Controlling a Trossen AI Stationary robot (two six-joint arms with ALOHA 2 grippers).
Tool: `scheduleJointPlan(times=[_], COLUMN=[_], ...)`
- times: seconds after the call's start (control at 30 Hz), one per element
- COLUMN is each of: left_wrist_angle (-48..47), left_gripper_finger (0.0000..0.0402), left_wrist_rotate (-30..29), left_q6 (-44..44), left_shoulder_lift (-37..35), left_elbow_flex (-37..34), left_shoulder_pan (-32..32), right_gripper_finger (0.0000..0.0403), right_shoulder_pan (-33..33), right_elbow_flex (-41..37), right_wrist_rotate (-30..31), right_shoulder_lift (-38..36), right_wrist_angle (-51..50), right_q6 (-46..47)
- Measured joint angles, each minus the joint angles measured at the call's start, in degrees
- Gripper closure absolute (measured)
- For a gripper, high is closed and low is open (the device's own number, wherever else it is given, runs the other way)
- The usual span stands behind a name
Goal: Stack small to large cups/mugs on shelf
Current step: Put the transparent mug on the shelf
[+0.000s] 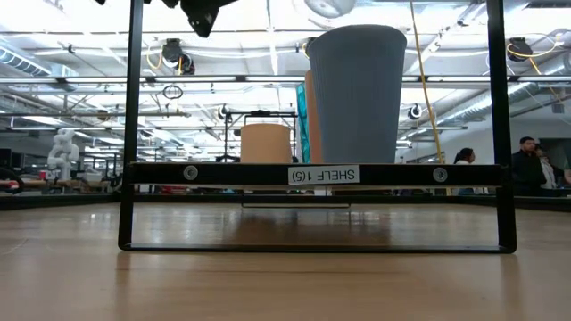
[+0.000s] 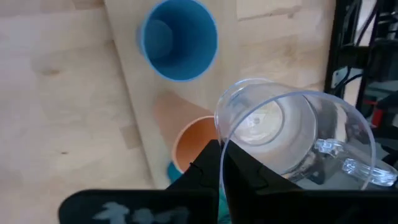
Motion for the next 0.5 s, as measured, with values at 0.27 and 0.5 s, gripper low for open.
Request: scheduleJointPlan(times=[0.27, 0.5], left_wrist_angle=[-5.20, -5.42], left_gripper_finger=[0.0269, 0.0197], left_wrist_rotate=[0.02, -3.17], left_q6=[0.87, 0.91], left_shoulder_lift=[0.00, 0.00], left_elbow_flex=[4.92, 7.07], left_shoulder_pan=[0.00, -0.48], right_gripper_finger=[0.0403, 0.0403], right_shoulder_pan=[-1.36, -2.12], right_elbow_flex=[0.07, 0.04], right_wrist_rotate=[-0.01, -0.02], right_shoulder_lift=[0.48, 2.42], right_wrist_angle=[4.98, 7.82], right_q6=[-6.27, -8.32])
